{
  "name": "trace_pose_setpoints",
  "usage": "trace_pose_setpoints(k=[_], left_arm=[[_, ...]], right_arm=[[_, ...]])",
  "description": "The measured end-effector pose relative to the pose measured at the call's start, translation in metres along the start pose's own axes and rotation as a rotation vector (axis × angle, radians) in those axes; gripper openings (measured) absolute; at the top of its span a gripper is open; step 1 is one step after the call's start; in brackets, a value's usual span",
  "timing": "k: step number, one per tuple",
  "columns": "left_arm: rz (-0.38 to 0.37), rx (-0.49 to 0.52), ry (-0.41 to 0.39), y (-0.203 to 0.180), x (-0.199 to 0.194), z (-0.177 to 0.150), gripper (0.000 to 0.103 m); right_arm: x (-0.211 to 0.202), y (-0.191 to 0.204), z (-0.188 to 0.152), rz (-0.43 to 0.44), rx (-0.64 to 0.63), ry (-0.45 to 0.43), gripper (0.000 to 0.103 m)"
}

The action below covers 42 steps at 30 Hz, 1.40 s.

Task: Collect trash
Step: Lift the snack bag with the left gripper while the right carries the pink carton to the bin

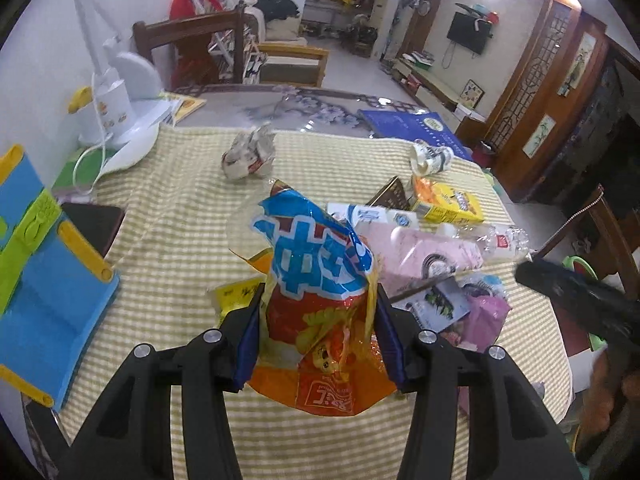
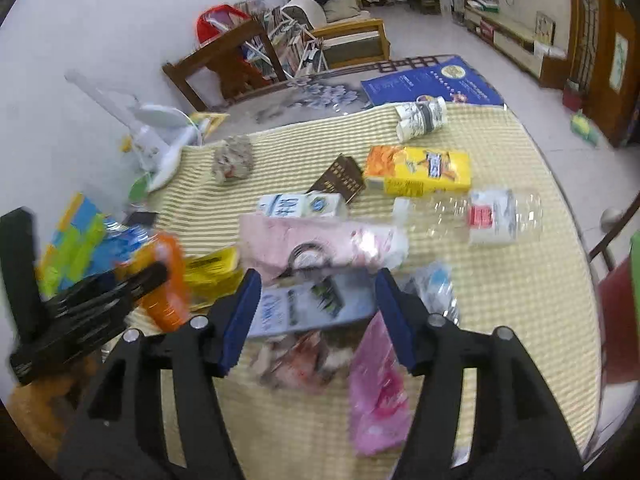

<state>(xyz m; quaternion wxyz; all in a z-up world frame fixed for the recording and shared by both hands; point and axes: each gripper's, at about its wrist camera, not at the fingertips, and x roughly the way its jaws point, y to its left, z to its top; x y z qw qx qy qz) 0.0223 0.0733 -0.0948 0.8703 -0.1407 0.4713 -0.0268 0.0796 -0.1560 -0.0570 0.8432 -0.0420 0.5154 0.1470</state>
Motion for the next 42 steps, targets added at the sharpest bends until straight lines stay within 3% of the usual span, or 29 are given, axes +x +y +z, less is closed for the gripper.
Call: trace_pose_setpoints(k=[1,2,4,6,9,10,12,13,16,22,26,34,42], left_arm=[[0.003,-0.006,0.002,0.001,-0.001,-0.002,0.047],[0.007,-0.012,0.003,0.004,-0.002,-0.004,0.047],[0.017,-0.025,0.001,0.010,-0.005,-0.008,0.048],[0.025,-0.042,0.001,0.016,-0.007,-0.010,0.048],[0.034,-0.076,0.010,0.027,-0.008,-0.014,0.048],[0.036,-0.084,0.010,0.030,-0.009,-0.016,0.048],[0.041,-0.093,0.009,0.033,-0.010,-0.017,0.048],[0.045,-0.098,0.007,0.036,-0.011,-0.017,0.048],[0.053,-0.111,0.003,0.041,-0.010,-0.015,0.048],[0.035,-0.060,0.010,0.021,0.001,-0.003,0.048],[0.004,0.007,0.028,-0.007,0.016,0.005,0.048],[-0.080,0.173,0.022,-0.094,0.028,0.017,0.048],[-0.120,0.230,0.037,-0.186,0.037,0.012,0.048]], right_arm=[[0.014,0.009,0.007,-0.026,-0.100,0.051,0.084],[0.024,0.017,0.010,-0.048,-0.188,0.098,0.089],[0.045,0.039,0.015,-0.159,-0.396,0.124,0.090],[0.064,0.055,0.016,-0.210,-0.534,0.155,0.096],[0.103,0.078,0.008,-0.280,-0.715,0.232,0.096],[0.115,0.085,0.001,-0.304,-0.771,0.252,0.084],[0.116,0.092,-0.003,-0.338,-0.801,0.204,0.057],[0.114,0.094,-0.004,-0.353,-0.796,0.195,0.052],[0.085,0.089,0.004,-0.275,-0.688,0.123,0.042],[0.000,0.042,0.019,-0.155,-0.317,-0.055,0.041],[-0.043,0.000,0.011,-0.176,-0.139,-0.129,0.041],[-0.087,-0.083,-0.032,-0.244,0.117,-0.159,0.041],[-0.112,-0.158,-0.057,-0.246,0.203,-0.157,0.042]])
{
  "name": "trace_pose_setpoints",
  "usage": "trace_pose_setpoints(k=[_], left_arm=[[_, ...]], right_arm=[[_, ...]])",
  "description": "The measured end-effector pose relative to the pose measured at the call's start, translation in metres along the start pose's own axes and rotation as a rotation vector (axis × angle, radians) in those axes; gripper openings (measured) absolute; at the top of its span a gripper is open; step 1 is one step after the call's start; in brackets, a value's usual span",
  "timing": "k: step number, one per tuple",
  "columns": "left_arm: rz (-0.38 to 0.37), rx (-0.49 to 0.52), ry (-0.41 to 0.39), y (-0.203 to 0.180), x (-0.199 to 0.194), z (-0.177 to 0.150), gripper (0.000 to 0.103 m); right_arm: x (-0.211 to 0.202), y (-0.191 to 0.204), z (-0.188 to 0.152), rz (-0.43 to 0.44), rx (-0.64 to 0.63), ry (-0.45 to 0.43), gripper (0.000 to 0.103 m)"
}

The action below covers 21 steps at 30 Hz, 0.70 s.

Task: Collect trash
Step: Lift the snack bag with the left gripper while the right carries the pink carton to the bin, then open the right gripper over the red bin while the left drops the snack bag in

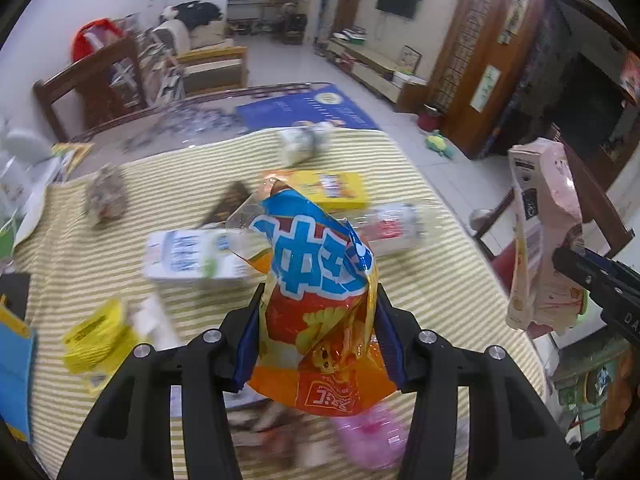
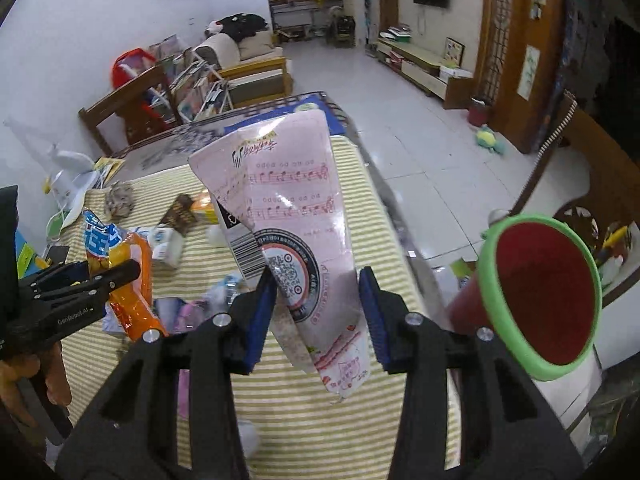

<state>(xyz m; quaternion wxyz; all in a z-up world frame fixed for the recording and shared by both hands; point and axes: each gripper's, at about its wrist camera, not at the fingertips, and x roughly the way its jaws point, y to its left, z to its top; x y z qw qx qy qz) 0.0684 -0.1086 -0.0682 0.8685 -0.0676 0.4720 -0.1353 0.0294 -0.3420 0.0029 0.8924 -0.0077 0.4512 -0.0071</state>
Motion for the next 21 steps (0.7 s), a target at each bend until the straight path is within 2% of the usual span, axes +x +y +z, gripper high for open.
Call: trace_pose_setpoints(k=[10,21], left_arm=[[-0.057,0.095,0.020,-0.122,0.029,0.016,0.048],[-0.133,0.165,0.007,-0.219,0.032,0.026,0.047]], right_arm=[[0.002,-0.101,-0.001,-0.013,0.100,0.009,0.042],[0.005,-0.203,-0.006,-0.015,0.240,0.016,0.042]])
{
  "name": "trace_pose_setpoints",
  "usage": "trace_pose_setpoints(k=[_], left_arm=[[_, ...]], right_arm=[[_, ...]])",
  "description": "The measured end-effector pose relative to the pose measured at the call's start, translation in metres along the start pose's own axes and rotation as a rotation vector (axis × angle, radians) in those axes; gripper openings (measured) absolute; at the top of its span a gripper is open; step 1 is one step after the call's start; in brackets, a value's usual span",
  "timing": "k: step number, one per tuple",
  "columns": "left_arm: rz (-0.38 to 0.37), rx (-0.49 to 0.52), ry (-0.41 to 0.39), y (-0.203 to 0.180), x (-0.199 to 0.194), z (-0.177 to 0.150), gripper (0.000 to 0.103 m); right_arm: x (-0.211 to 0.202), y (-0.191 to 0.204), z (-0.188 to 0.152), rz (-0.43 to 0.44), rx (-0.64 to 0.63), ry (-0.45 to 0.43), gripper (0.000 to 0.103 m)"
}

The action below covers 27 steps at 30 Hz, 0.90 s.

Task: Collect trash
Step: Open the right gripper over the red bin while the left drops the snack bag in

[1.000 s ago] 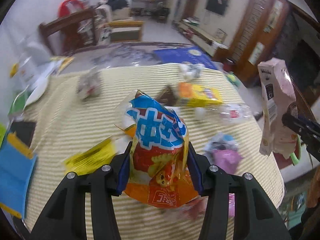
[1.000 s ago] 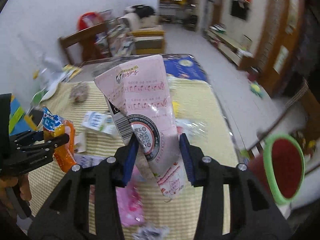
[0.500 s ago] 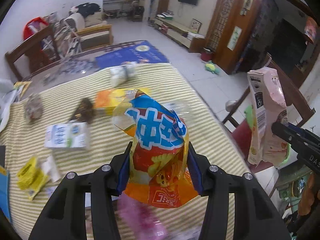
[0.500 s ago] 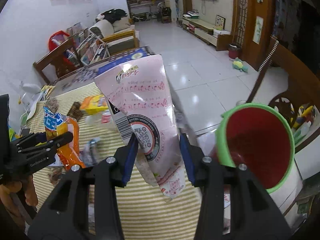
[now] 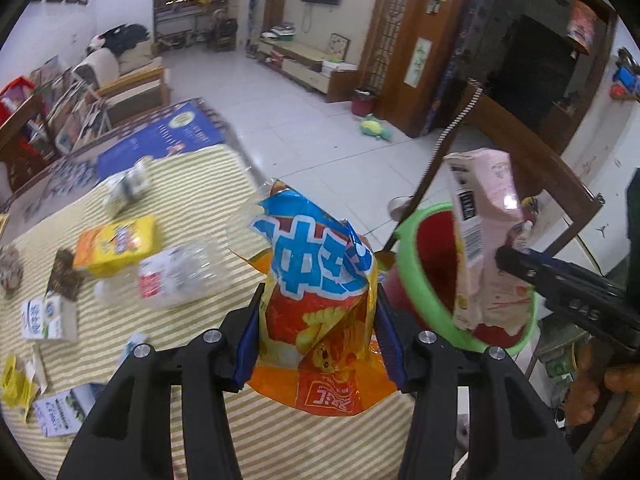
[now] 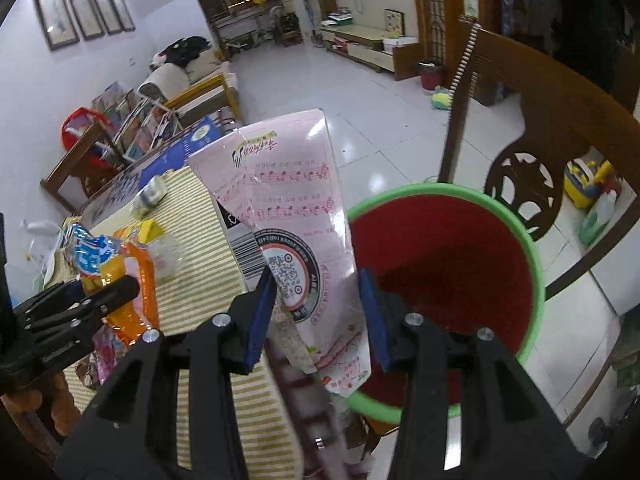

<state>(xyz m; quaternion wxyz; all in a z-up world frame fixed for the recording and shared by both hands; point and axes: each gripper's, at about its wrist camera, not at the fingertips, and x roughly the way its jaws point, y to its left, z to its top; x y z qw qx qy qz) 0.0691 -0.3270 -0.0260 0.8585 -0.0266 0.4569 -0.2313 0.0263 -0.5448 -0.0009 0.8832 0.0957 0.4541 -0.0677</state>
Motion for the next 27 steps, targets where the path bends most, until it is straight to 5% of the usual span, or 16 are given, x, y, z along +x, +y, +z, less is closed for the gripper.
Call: trace_pose_setpoints(k=[7,9,13,19,24,27], left_arm=[[-0.033,0.027,-0.001,-0.041,0.005,0.012,0.047],[-0.049,0.029,0.003,-0.050,0.009,0.016,0.047],[-0.115,0.074,-0.008,-0.082,0.013,0.031,0.047],[-0.186,0.156,-0.012,-0.127,0.028,0.044,0.048],[-0.191,0.204,-0.034,-0.146,0.033,0.045,0.073],[-0.185,0.182,-0.042,-0.138,0.032,0.046,0.079]], right_arm=[[0.011,-0.048,0.002,-0.071,0.076,0.033,0.044],[0.009,-0.062,0.002,-0.094,0.098,0.028,0.053],[-0.013,-0.086,0.006,-0.145,0.163,-0.052,0.072],[-0.046,-0.108,0.008,-0.245,0.207,-0.151,0.077],[-0.058,-0.113,0.002,-0.292,0.211,-0.174,0.080],[-0.062,-0.115,-0.002,-0.303,0.229,-0.181,0.080]])
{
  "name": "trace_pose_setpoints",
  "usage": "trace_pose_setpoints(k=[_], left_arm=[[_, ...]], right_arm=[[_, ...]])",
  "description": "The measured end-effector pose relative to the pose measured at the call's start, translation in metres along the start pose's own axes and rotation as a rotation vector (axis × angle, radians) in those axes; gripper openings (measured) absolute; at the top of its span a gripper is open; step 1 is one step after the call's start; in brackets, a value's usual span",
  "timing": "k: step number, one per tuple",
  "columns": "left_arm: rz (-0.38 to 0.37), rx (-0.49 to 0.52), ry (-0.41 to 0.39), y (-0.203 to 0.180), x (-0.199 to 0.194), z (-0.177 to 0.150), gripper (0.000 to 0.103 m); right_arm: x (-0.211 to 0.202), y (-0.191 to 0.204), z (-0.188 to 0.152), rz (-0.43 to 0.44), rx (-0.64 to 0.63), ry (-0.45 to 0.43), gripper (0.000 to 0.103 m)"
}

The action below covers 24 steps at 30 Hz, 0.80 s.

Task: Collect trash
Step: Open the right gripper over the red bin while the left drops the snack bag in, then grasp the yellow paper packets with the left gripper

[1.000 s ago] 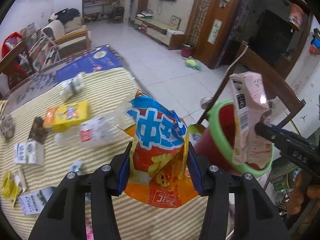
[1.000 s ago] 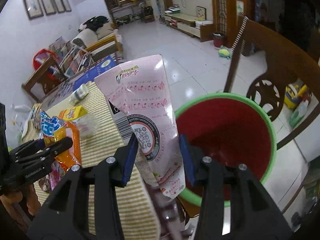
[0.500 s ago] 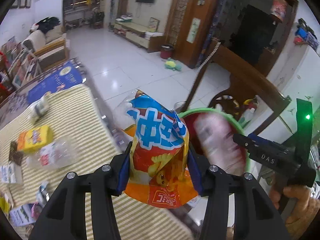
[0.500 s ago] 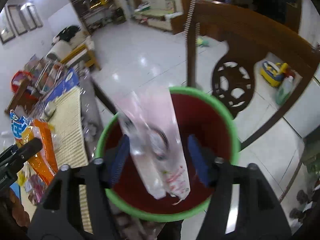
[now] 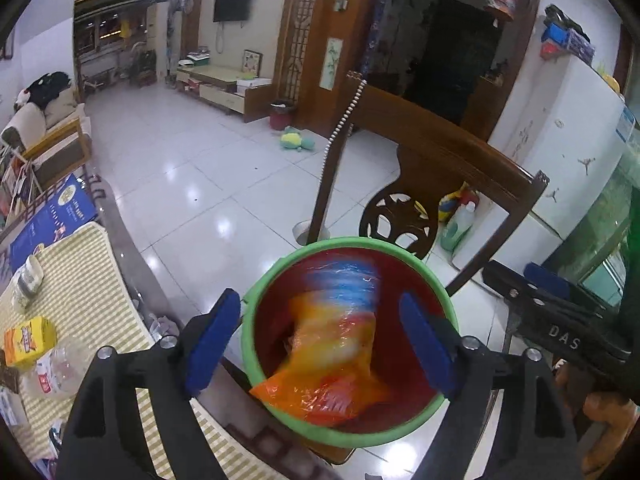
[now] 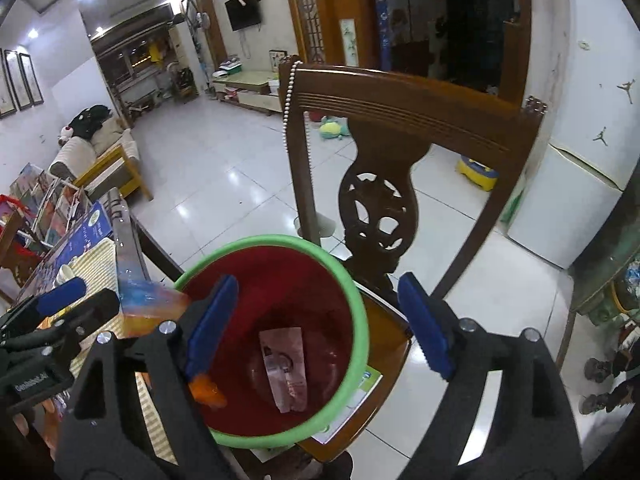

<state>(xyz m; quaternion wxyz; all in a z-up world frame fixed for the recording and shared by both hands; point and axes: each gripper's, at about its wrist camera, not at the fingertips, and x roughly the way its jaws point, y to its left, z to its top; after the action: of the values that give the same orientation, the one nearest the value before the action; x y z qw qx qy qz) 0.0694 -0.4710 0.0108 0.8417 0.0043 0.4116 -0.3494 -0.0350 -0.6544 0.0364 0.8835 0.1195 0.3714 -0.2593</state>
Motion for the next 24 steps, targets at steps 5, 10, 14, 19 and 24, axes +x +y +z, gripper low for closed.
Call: trace_pose_setpoints(k=[5,10,14,19,24], left_arm=[[0.035,-0.057,-0.024,0.031,-0.013,-0.010,0.084],[0.092,-0.112,-0.045,0.069,-0.038,-0.027,0.084],[0.141,-0.168,-0.065,0.106,-0.064,-0.044,0.084],[0.202,-0.222,-0.076,0.158,-0.097,-0.071,0.084],[0.248,-0.283,-0.075,0.214,-0.126,-0.104,0.084]], right_arm=[[-0.005,0.013,-0.003,0.015,-0.008,0.000,0.082],[-0.009,0.053,-0.007,0.062,-0.075,-0.003,0.083],[-0.009,0.096,-0.015,0.114,-0.123,0.008,0.085],[-0.013,0.158,-0.034,0.183,-0.195,0.031,0.087],[-0.018,0.219,-0.062,0.221,-0.266,0.059,0.090]])
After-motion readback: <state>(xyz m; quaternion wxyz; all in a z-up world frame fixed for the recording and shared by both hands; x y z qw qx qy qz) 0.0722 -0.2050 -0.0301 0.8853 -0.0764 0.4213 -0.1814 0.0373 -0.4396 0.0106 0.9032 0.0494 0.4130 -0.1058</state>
